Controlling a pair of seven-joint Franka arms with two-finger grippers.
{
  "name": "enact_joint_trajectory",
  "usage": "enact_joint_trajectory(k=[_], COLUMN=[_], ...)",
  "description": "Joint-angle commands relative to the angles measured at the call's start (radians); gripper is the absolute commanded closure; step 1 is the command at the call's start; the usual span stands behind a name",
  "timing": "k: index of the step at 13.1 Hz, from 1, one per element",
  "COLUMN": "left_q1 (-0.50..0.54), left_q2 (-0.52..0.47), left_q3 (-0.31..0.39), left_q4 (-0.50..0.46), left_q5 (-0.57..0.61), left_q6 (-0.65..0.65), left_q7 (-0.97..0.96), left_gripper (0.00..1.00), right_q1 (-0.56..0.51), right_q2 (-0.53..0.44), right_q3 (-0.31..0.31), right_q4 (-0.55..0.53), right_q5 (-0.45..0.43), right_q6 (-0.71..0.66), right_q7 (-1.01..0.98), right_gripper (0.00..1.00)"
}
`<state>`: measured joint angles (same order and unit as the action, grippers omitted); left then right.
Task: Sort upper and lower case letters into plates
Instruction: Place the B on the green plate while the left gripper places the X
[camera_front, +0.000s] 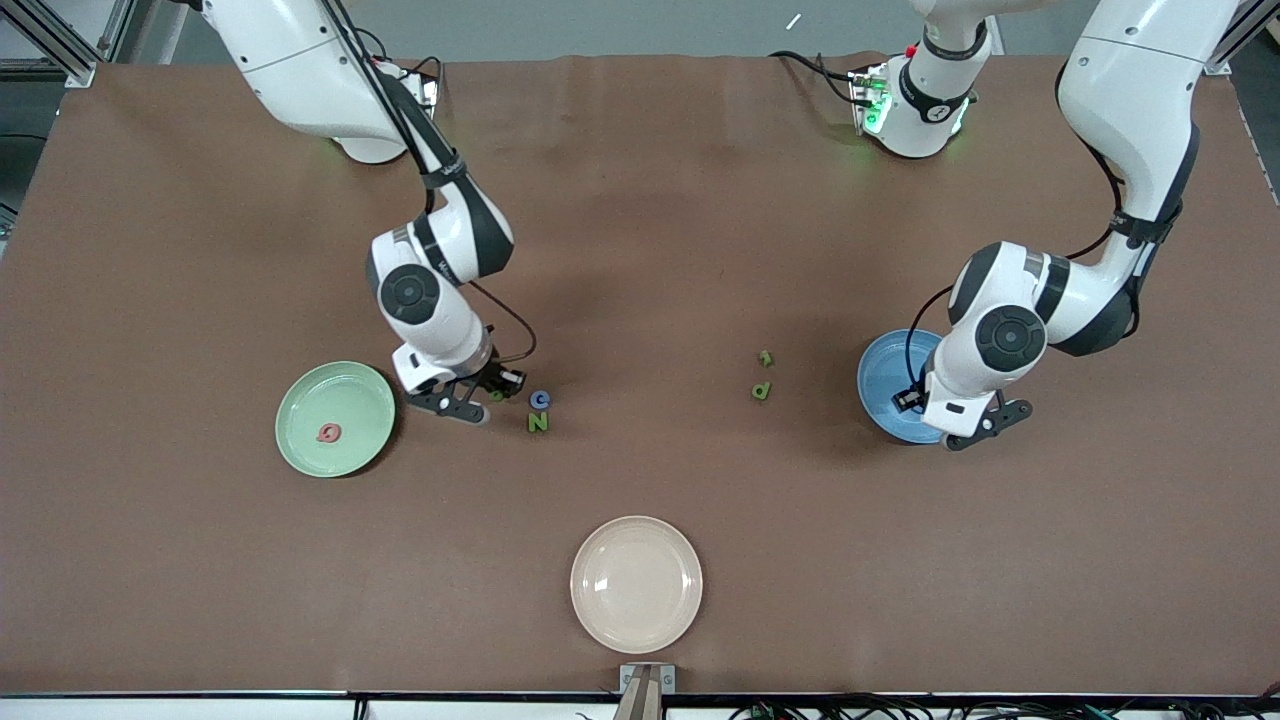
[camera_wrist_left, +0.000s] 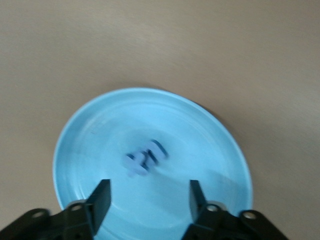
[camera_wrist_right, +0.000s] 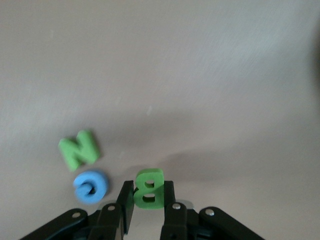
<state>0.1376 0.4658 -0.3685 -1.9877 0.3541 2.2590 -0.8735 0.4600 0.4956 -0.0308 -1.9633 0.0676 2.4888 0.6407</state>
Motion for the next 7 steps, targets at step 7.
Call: enact_joint_trajectory(k=[7], left_q1=[-0.087], left_q2=[0.013], left_q3=[-0.208], left_q4=[0.023], left_q5=[0.005], left_q6=[-0.020], left_q7=[-0.274], left_gripper=[0.39], right_q1=[-0.279], right_q2=[-0.028], right_q3=[-0.054], right_q4=[0.041], right_q5=[-0.017], right_q6=[-0.079], right_q7=[-0.599], right_gripper=[0.95])
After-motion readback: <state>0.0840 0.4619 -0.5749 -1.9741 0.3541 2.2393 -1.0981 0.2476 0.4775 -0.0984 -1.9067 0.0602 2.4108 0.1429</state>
